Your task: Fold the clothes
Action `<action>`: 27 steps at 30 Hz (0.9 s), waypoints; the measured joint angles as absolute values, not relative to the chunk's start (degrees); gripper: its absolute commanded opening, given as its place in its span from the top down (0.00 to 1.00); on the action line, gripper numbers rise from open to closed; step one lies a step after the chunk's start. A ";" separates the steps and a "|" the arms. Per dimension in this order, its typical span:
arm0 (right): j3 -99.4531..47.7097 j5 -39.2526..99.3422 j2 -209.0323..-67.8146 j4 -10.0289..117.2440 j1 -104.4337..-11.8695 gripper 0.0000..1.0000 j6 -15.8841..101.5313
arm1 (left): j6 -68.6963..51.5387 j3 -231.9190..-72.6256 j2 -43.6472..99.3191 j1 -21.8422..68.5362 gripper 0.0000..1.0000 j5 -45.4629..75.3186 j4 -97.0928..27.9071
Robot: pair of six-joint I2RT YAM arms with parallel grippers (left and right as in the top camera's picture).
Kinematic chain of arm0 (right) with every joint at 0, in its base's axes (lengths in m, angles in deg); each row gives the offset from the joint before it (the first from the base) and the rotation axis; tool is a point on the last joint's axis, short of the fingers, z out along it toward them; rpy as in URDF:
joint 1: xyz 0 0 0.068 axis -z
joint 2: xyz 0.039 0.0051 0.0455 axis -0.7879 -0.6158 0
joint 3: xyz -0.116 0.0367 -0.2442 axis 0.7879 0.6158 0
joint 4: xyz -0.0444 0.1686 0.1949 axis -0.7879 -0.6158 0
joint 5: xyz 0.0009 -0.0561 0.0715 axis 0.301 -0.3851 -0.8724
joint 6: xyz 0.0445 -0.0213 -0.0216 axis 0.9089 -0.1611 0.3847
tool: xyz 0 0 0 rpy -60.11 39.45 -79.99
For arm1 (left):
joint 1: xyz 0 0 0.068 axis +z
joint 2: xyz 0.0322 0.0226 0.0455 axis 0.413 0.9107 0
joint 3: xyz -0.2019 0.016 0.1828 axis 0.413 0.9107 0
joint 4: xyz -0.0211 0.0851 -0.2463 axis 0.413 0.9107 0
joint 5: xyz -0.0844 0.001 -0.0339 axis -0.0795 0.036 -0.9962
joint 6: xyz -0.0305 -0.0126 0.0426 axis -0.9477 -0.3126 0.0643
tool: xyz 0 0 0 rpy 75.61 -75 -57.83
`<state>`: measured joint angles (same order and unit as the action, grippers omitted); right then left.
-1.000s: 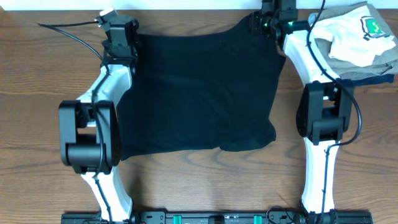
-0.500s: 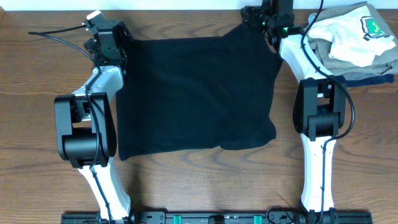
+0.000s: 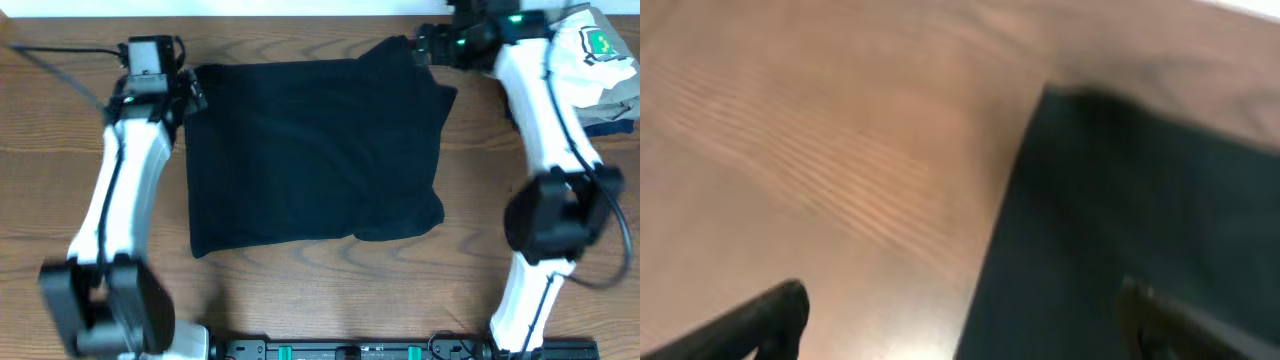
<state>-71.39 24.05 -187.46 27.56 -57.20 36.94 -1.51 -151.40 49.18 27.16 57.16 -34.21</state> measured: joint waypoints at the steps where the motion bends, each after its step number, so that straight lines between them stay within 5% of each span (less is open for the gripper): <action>1: -71.50 23.94 -185.82 25.27 -57.18 0.03 36.81 | -2.34 -151.46 46.86 27.16 0.02 56.61 -30.58; 16: -69.22 26.69 -181.95 0.16 -60.04 0.13 35.94 | -8.79 -148.49 37.73 27.18 0.00 47.39 -3.04; 27: -40.72 28.48 -171.66 9.82 -64.76 0.18 38.69 | -13.70 -131.99 30.51 27.18 0.18 45.68 -3.98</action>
<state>-40.72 28.48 -171.66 9.82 -64.76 38.69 -13.70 -131.99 30.51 27.18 45.68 -3.98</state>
